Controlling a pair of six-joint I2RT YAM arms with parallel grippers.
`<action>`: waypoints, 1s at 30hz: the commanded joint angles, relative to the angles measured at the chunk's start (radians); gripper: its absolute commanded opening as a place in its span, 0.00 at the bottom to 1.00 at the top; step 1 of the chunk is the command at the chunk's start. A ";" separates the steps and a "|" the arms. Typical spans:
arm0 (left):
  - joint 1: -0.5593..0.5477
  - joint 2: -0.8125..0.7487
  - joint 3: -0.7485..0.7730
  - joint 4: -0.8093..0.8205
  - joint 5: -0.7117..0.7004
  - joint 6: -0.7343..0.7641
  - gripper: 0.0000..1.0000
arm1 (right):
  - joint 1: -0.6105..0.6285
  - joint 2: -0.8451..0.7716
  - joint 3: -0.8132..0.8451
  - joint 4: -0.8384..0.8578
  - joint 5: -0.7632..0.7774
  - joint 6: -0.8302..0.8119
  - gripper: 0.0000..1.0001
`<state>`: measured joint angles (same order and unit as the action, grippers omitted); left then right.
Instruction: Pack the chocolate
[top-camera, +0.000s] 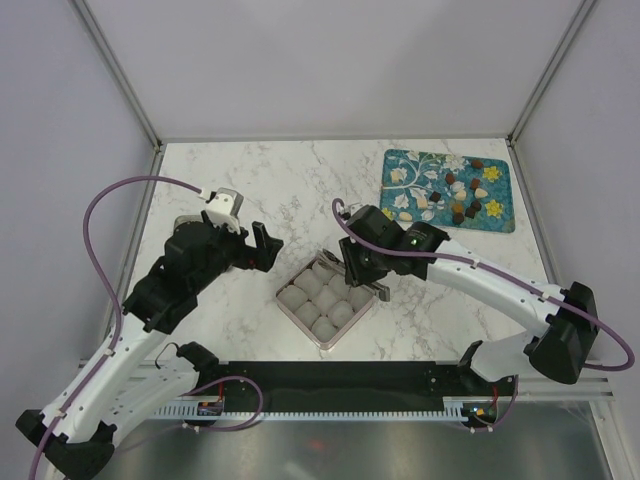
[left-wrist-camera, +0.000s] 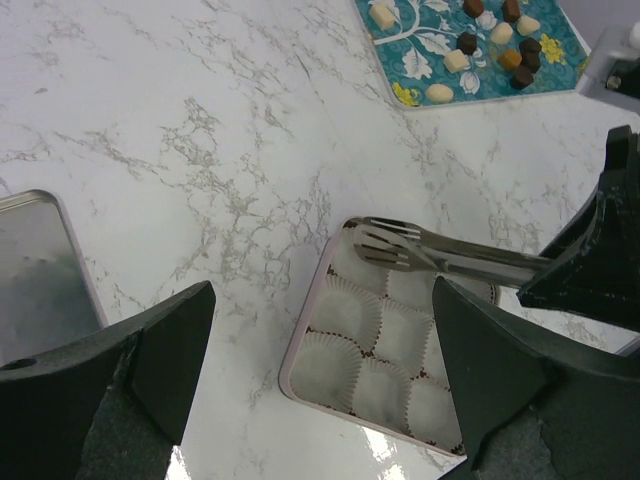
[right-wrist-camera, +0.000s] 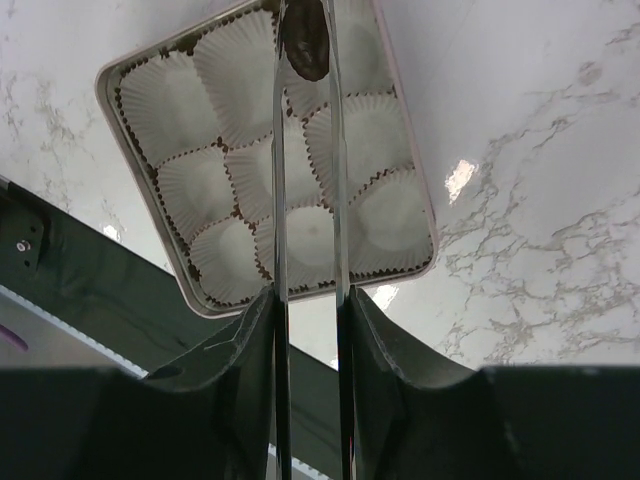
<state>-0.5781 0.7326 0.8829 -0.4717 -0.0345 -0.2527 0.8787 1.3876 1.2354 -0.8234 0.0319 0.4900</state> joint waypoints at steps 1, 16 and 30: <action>0.000 -0.010 -0.009 0.012 -0.065 0.001 0.98 | 0.046 -0.019 -0.016 0.043 0.052 0.061 0.28; 0.000 -0.006 -0.012 0.012 -0.074 0.007 0.98 | 0.078 0.025 -0.034 0.052 0.143 0.070 0.33; 0.000 -0.002 -0.012 0.012 -0.073 0.009 0.98 | 0.077 0.036 0.007 0.056 0.143 0.073 0.42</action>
<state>-0.5781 0.7307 0.8764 -0.4786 -0.0799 -0.2523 0.9516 1.4288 1.1984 -0.8001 0.1566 0.5499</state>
